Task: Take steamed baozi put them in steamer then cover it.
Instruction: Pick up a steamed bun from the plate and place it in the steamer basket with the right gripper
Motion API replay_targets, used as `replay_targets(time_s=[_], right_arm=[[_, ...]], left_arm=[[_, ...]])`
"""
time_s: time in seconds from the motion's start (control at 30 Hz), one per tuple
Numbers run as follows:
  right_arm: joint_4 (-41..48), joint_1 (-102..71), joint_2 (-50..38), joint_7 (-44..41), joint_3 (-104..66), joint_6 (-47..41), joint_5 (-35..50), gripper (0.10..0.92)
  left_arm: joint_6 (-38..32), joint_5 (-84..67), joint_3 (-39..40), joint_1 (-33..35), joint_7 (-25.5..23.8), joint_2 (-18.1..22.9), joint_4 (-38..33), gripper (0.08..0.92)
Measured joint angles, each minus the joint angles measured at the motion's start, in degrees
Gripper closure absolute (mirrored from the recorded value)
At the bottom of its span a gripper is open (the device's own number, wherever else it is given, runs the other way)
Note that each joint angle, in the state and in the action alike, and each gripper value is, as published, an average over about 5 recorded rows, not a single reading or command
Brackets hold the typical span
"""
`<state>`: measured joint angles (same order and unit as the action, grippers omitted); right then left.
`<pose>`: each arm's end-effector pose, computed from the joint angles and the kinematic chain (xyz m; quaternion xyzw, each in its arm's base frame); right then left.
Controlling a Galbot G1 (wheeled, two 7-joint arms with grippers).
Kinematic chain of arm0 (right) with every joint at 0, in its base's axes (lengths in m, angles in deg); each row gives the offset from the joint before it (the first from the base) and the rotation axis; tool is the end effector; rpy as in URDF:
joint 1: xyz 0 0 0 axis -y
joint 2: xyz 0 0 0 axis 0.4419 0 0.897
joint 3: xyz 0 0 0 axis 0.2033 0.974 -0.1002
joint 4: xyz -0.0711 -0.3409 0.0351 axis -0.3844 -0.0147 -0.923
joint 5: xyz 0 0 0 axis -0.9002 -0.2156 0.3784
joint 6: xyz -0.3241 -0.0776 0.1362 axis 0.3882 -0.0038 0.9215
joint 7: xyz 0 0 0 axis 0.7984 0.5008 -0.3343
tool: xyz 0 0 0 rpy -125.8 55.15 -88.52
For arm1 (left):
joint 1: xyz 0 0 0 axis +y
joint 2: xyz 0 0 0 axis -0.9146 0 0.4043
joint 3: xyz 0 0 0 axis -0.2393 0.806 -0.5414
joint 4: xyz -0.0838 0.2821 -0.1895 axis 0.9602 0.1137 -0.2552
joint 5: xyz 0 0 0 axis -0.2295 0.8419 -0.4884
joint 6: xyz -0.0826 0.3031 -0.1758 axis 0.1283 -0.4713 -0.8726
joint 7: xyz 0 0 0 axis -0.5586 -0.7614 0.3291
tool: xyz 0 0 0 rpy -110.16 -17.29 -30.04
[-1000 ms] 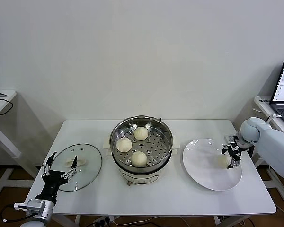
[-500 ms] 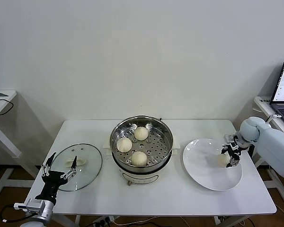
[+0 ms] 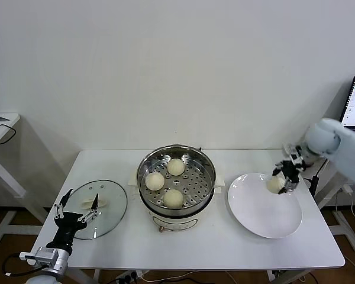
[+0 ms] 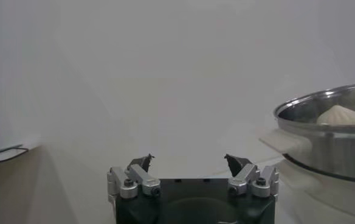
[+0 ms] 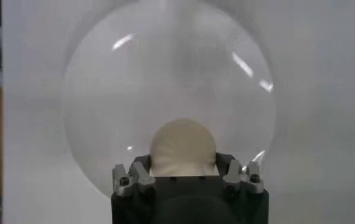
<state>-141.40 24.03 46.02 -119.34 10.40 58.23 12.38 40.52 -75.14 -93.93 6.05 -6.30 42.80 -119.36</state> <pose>0.5249 -0.1729 -0.0610 0.5147 -0.5518 0.5109 0.4119 0.1846 0.1192 -0.3078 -0.0206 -0.9917 -0.1254 0.0186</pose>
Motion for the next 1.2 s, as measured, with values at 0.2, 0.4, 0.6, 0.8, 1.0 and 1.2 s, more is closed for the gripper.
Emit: replay_targets(time_s=[0.2,0.4,0.6,0.8,1.0,1.2], right_arm=[[-6.5,14.6,2.9,0.9,12.2,-5.2,9.9,0.330],[-9.4,23.2,8.8,2.9,19.2,-9.8,17.9,0.330],[-9.6,25.6,16.5,5.9,21.6,-14.1,22.9,0.338],[-7.7,24.0,24.1,8.9,21.5,-17.6,24.9,0.338],[-4.5,20.4,30.1,10.5,20.6,-19.6,24.9,0.338],[-1.2,16.3,33.8,11.1,19.5,-20.4,23.1,0.338]], left_arm=[[-0.3,-0.3,-0.7,0.2,-0.3,-0.3,-0.6,0.177],[-0.3,-0.9,-1.2,0.0,-0.5,-0.4,-0.8,0.177],[-0.4,-1.4,-1.8,-0.2,-0.6,-0.4,-1.0,0.177],[-0.3,-2.0,-2.7,-0.2,-0.6,-0.5,-1.1,0.177],[-0.2,-2.3,-3.5,-0.5,-0.7,-0.6,-0.9,0.177],[-0.1,-2.4,-4.0,-0.8,-0.8,-0.6,-0.3,0.177]])
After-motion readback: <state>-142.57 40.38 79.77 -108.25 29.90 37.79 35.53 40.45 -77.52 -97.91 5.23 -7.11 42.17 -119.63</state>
